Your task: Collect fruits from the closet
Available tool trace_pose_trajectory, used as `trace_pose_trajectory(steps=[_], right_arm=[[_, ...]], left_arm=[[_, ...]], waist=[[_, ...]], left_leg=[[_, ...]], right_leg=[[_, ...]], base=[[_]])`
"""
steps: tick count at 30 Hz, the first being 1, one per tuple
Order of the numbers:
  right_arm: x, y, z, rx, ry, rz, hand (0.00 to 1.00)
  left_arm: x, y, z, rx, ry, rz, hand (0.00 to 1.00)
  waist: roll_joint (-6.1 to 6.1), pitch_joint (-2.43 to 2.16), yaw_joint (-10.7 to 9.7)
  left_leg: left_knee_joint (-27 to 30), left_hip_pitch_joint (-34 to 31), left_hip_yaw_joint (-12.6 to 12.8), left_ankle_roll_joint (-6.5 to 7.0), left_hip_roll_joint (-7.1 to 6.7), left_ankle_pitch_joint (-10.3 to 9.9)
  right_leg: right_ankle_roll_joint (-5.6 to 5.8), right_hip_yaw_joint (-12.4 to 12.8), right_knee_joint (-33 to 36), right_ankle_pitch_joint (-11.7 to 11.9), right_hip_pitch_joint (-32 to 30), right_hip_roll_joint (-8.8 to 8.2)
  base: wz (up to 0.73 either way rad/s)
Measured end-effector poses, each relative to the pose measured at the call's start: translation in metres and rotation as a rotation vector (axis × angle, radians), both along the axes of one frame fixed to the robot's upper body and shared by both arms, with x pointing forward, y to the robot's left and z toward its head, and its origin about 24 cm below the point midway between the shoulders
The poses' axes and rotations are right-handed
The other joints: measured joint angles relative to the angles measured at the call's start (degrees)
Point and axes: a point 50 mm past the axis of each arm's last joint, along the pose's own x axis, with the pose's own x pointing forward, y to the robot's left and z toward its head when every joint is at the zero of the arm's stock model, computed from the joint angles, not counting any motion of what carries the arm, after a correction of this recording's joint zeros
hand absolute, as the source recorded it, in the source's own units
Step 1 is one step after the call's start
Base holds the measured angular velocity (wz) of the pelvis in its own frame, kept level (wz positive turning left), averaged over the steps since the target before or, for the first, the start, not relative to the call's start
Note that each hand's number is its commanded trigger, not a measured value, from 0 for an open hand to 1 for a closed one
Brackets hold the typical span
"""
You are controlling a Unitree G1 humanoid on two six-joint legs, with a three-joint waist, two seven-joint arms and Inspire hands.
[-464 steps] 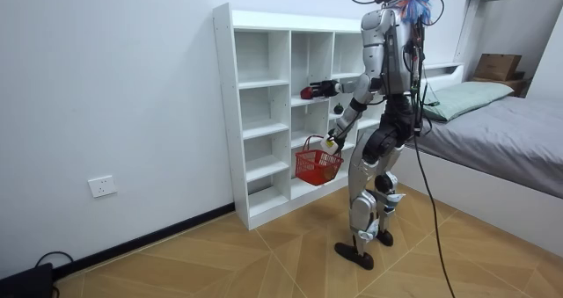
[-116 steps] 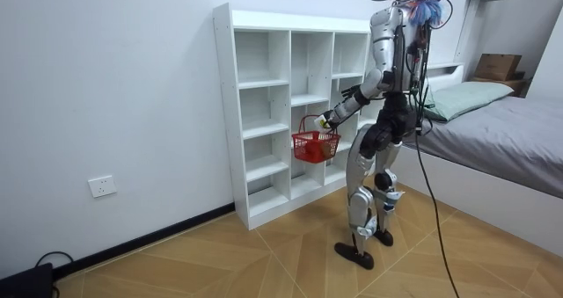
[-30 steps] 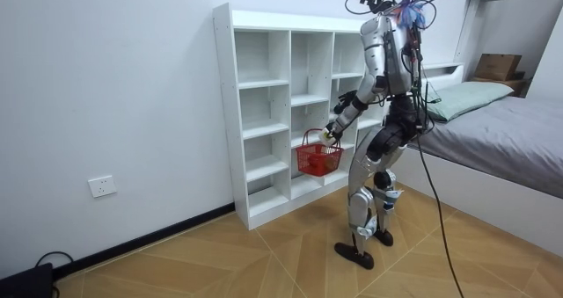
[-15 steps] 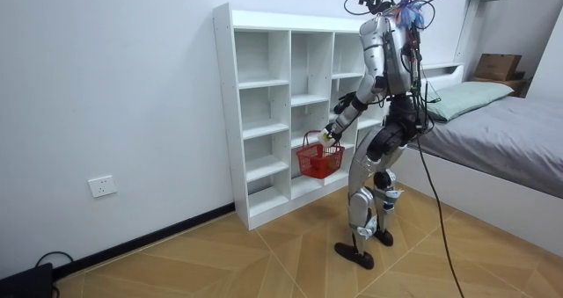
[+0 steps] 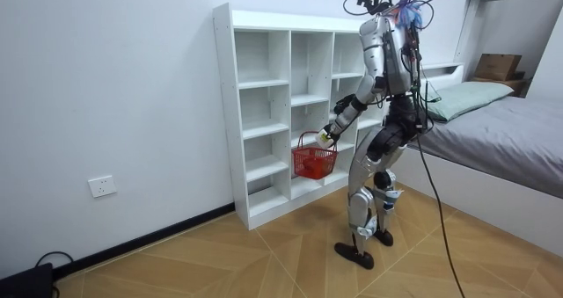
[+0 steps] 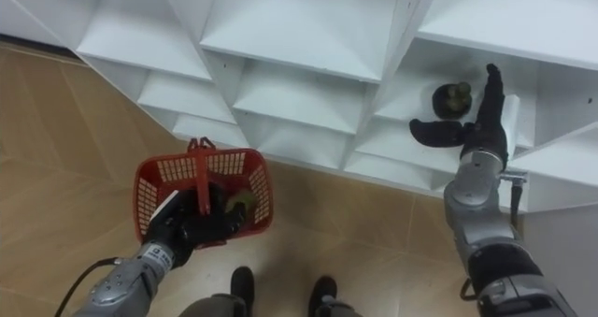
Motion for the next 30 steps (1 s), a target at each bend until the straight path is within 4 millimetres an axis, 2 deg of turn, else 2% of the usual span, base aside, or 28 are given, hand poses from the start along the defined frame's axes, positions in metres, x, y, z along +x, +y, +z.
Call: trace_pose_trajectory(steps=[6, 16, 17, 18, 19, 20, 21, 22, 30], right_arm=[[0.0, 0.001, -0.001, -0.072, 0.029, 0.039, 0.0], [0.0, -0.001, -0.001, -0.098, 0.044, 0.053, 0.0], [0.001, -0.001, 0.0, -0.098, 0.045, 0.052, 0.05], [0.001, 0.0, 0.0, -0.099, 0.046, 0.052, 0.25], [0.002, 0.0, 0.0, -0.101, 0.046, 0.052, 0.37], [0.002, 0.0, 0.001, -0.101, 0.044, 0.052, 0.56], [0.002, 0.0, 0.001, -0.101, 0.041, 0.049, 0.88], [0.003, 0.0, 0.002, -0.101, 0.038, 0.046, 1.0], [0.008, -0.011, 0.015, -0.135, 0.006, 0.006, 1.0]], left_arm=[[0.001, -0.001, 0.0, -0.001, 0.003, -0.003, 1.0], [0.009, -0.003, 0.006, 0.0, -0.016, -0.012, 1.0], [0.01, -0.003, 0.006, 0.0, -0.016, -0.012, 1.0], [0.01, -0.003, 0.006, 0.0, -0.016, -0.012, 1.0], [0.01, -0.003, 0.006, 0.0, -0.015, -0.012, 1.0], [0.01, -0.003, 0.005, -0.001, -0.014, -0.012, 1.0], [0.009, -0.003, 0.005, -0.002, -0.013, -0.012, 1.0], [0.009, -0.004, 0.005, -0.002, -0.013, -0.012, 1.0], [0.009, -0.004, 0.005, -0.001, -0.009, -0.004, 1.0]], waist=[[0.03, 0.03, 0.0], [0.06, 0.03, 0.05], [0.1, 0.05, 0.05], [0.16, 0.09, 0.06], [0.19, 0.11, 0.05], [0.26, 0.15, 0.05], [0.33, 0.2, 0.05], [0.35, 0.21, 0.03], [0.39, 0.2, 0.02]], left_leg=[[0.12, -0.45, 0.0, 0.04, 0.07, 0.02], [0.55, -1.04, 0.0, 0.05, 0.15, 0.02], [0.55, -1.04, 0.0, 0.05, 0.15, 0.02], [0.55, -1.04, 0.0, 0.05, 0.15, 0.03], [0.55, -1.04, 0.0, 0.05, 0.15, 0.03], [0.55, -1.04, 0.0, 0.05, 0.15, 0.03], [0.55, -1.04, 0.0, 0.05, 0.15, 0.03], [0.55, -1.04, 0.0, 0.06, 0.15, 0.03], [0.16, -0.97, 0.0, 0.09, 0.15, 0.09]], right_leg=[[0.0, -0.47, -0.24, -0.04, -0.05, -0.07], [-0.01, -0.74, -0.3, -0.03, -0.23, -0.08], [-0.01, -0.74, -0.29, -0.03, -0.23, -0.08], [-0.01, -0.74, -0.29, -0.03, -0.23, -0.08], [-0.01, -0.75, -0.31, -0.02, -0.23, -0.08], [-0.01, -0.77, -0.31, -0.02, -0.22, -0.08], [0.0, -0.78, -0.31, -0.01, -0.22, -0.09], [-0.01, -0.77, -0.31, 0.0, -0.22, -0.09], [-0.03, -0.86, -0.52, 0.01, -0.21, -0.03]], base=[[0.02], [0.01], [0.0], [0.0], [0.0], [0.0], [0.0], [0.0], [0.0]])
